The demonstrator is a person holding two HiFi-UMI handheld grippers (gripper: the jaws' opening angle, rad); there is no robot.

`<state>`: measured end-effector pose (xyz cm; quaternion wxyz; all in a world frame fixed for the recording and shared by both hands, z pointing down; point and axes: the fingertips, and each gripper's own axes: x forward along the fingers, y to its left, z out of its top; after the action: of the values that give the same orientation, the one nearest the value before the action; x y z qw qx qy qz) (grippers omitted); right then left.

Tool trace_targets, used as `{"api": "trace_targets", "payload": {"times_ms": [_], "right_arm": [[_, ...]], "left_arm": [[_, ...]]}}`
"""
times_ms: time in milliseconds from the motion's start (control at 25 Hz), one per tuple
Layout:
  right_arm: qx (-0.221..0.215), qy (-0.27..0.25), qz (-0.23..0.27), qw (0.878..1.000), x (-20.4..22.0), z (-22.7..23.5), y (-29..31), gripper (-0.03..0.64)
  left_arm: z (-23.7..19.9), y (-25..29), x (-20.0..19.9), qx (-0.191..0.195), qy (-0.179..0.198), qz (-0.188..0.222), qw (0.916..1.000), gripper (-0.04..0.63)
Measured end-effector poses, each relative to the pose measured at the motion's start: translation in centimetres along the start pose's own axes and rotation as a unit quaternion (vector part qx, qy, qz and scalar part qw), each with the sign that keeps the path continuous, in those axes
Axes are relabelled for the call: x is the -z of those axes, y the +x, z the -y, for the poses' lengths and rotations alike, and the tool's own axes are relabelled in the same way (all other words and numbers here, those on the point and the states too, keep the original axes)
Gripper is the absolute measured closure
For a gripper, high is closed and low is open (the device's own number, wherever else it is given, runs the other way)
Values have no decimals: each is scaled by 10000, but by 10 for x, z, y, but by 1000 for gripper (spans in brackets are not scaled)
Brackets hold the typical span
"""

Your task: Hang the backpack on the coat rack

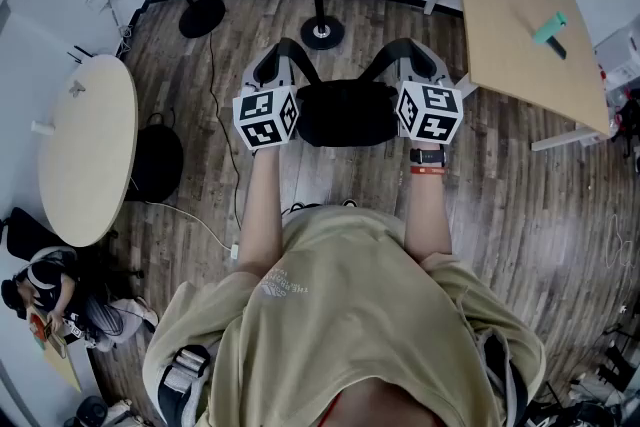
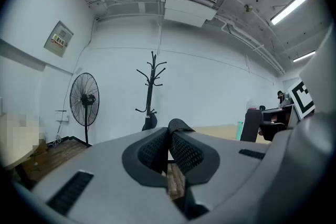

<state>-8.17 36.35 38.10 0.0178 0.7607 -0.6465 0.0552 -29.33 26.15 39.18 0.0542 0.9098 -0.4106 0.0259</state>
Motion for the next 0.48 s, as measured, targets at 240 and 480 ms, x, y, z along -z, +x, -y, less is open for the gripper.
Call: {"api": "trace_targets", "payload": {"times_ms": [240, 480], "right_arm": [[-49, -43, 19, 10000, 8, 21, 7, 601], [-86, 106, -34, 9999, 7, 42, 44, 601]], "left_arm": [[35, 17, 12, 158, 58, -3, 9999, 570], [35, 54, 4, 118, -34, 22, 9999, 569]]}}
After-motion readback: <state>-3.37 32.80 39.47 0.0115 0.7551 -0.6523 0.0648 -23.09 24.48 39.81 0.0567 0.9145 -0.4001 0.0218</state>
